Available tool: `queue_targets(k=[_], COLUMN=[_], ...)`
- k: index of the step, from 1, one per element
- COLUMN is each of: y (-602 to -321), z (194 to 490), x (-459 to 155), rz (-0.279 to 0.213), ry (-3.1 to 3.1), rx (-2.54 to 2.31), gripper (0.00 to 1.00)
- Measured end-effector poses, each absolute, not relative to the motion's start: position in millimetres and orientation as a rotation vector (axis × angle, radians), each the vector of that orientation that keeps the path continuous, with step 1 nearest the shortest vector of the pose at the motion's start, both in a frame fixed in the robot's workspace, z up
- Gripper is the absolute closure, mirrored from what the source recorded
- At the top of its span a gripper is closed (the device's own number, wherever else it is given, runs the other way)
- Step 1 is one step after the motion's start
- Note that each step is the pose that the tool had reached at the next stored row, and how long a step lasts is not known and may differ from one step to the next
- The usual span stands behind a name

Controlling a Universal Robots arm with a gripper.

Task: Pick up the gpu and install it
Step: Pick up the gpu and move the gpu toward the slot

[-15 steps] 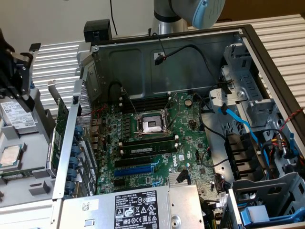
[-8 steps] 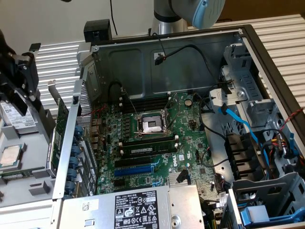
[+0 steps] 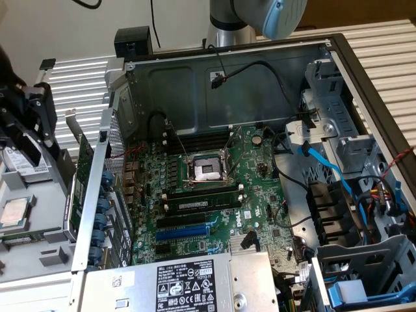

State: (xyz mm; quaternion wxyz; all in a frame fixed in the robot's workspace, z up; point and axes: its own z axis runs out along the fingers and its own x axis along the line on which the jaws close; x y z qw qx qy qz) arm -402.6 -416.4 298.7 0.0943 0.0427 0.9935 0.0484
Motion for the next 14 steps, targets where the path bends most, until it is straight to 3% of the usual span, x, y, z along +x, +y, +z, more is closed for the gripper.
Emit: queue_targets(k=[14], y=[-422], z=[287], x=[-394], rz=[0.144], ry=[2.934], rx=[0.127], gripper=[0.57])
